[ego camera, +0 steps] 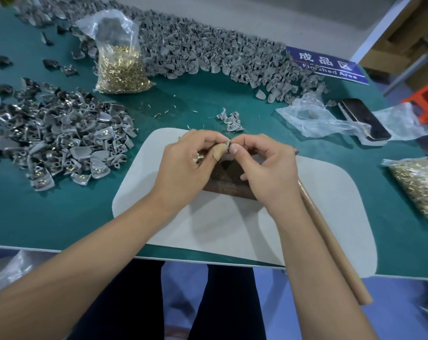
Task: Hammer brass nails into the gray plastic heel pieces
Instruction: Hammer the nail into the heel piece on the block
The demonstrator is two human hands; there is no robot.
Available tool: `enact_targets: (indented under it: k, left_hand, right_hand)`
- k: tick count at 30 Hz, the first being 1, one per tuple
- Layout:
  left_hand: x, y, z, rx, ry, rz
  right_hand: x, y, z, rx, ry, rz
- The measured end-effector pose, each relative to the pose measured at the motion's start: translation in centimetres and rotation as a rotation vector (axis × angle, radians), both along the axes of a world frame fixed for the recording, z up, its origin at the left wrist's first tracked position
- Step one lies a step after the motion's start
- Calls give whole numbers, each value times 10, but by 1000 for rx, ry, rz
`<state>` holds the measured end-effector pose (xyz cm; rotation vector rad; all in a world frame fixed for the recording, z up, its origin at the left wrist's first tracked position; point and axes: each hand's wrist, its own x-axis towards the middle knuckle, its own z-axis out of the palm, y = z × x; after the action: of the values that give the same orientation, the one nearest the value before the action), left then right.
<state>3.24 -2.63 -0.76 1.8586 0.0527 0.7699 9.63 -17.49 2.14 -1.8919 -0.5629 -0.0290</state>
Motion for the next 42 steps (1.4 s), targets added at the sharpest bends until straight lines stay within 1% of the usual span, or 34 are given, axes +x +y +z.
enact_targets:
  k: [2,3,6,9,15,19,23,29,31,32,33,34,35,36,37,39,40,42]
  left_hand:
    - [-1,-1,2,-74,-2,-9]
    - [-1,-2,2,-104,-3,-10]
    - [0,-1,2,-132,4,-14]
    - [0,-1,0,-163,12,-12]
    - [0,2,-3,-139,26,-41]
    - [3,1,0,-188,75,-129]
    - [3,1,3,-232,103,-165]
    - [1,1,3,-188,116,-185]
    - [2,2,2,-178,104,-187]
    - [2,3,1,-168,100,-181]
    - [2,3,-1,-142,99,-168]
    - [3,3,-1,-99,95,-152]
    - [3,4,-2,-42,86,-139]
    - [4,4,-2,21,71,-133]
    - [5,4,-2,86,56,-128]
    - [8,6,-2,161,77,-107]
    - [10,7,-2,159,117,-90]
    - [12,11,-2,139,195,-68]
  right_hand:
    - [-2,-1,2,74,80,8]
    - [-2,0,2,84,87,11]
    - [-1,2,3,27,40,0]
    - [-1,4,3,14,40,4]
    - [-1,2,2,9,49,17]
    - [-2,0,1,2,20,-4]
    - [-3,-4,1,75,70,21]
    - [-5,-10,2,96,76,33]
    - [-7,-14,5,135,77,-28]
    - [-7,-19,5,141,42,-100]
    - [-9,-25,5,111,-28,-192]
    - [-10,-33,4,35,-116,-285]
    - [-11,-43,3,-87,-195,-371]
    - [-13,-53,1,-248,-234,-450]
    - [-15,-64,0,-430,-213,-510]
    - [-21,-80,-3,-762,-48,-532]
    - [-23,-84,-3,-869,16,-505]
    - [-25,-88,-3,-923,36,-457]
